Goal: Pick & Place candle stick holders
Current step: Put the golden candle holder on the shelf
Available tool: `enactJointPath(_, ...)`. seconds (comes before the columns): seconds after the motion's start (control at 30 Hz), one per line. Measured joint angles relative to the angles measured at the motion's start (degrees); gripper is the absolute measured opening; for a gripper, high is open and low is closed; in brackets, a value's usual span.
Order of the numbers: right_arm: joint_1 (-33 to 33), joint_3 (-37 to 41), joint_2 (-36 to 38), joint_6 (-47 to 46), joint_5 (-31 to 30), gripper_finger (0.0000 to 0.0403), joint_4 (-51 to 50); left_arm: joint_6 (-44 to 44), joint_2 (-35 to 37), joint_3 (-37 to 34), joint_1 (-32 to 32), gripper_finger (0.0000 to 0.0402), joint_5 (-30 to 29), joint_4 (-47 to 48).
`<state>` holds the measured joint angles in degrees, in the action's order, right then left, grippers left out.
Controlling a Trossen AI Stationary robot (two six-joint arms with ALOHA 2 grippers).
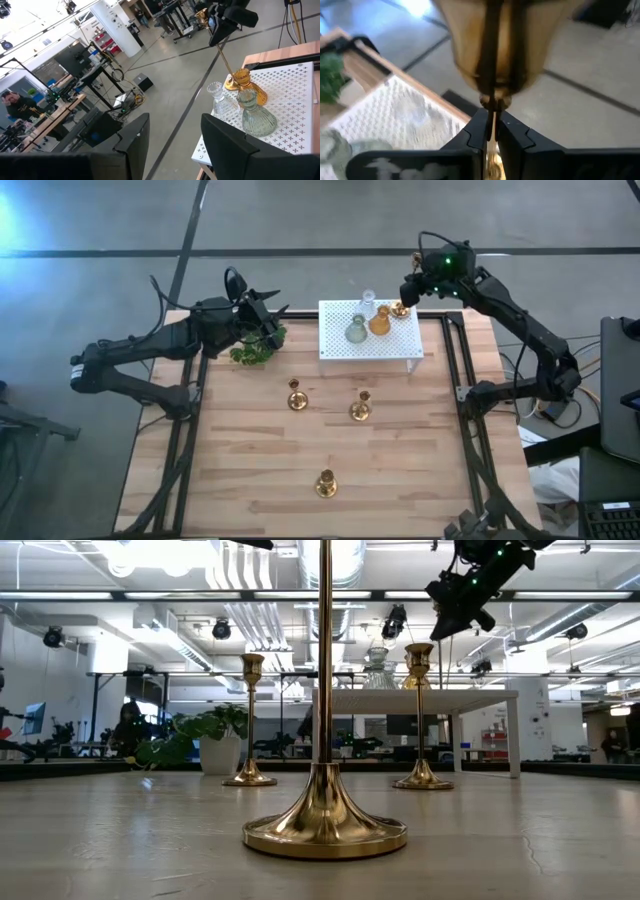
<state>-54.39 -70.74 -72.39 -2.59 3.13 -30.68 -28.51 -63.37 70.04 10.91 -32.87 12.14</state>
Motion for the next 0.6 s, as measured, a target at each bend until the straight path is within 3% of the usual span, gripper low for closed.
enactJointPath(0.4,0.0,0.3,0.5,-0.7,-0.3,0.0060,-2.1,0.0,0.0,0.0,0.0,0.0183,0.0,0.0)
enactJointPath(0.6,0.0,0.3,2.6,-0.4,-0.3,0.0103,-2.2,0.0,0.0,0.0,0.0,0.0183,0.0,0.0)
